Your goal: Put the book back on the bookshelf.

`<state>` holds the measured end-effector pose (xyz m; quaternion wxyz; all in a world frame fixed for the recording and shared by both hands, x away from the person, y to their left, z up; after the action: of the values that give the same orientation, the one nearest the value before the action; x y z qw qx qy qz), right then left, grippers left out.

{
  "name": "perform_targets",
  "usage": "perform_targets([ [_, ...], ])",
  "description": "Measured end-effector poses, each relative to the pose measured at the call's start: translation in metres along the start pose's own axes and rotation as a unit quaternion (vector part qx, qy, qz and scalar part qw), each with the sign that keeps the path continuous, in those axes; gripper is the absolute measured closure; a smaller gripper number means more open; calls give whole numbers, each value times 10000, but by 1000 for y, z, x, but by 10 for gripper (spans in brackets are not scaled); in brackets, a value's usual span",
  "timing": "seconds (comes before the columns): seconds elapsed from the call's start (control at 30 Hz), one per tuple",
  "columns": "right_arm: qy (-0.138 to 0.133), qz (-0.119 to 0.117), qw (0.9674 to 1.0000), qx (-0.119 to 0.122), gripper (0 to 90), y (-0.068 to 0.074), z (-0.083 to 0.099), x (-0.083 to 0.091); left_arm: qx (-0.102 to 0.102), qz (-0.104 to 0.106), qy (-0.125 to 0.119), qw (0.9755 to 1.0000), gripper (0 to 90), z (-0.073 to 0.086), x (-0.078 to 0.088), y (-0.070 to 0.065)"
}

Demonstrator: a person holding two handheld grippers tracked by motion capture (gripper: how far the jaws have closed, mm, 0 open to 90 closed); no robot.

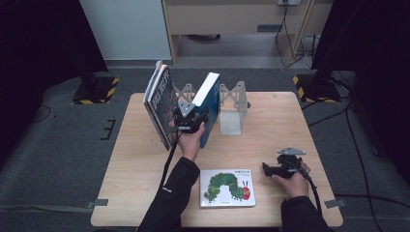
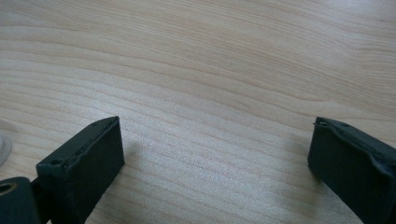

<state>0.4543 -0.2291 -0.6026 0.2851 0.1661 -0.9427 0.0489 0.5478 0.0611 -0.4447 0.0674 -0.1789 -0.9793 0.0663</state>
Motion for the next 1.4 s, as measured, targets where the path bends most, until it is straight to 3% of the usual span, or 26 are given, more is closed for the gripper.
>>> perform_targets([
  [0.13,1,0,10000,-1,37,0,0,0,-36,43,14,10000,548,3,1,-1],
  [0.27,0,0,10000,-2,37,0,0,0,-143,97,63,9998,549,13,13,0],
  [0.43,0,2,10000,0,37,0,0,0,-1,209,35,9998,554,21,25,3],
  [0.57,-9,12,10000,-3,37,0,0,0,-96,132,64,9998,567,19,22,2],
  [1.03,-12,25,10000,1,35,0,0,0,-53,-216,155,9996,574,17,4,-3],
  [1.3,-9,20,10000,-6,35,0,0,-1,27,-73,140,9999,552,17,-4,-2],
  [1.4,-8,20,10000,-4,34,0,0,-1,-52,-18,168,9998,549,19,-1,-2],
])
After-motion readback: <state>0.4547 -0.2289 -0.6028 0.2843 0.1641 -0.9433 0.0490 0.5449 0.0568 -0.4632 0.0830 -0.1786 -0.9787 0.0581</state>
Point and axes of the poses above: each handheld gripper's, and its own axes: x roughly backward along the jaws, z roughly out of its underside, y roughly to its left, the point moved 9 cm from there along -x, roughly forward along the jaws, and after that the axes turned 11 degrees about -y, right-handed, at the moved point
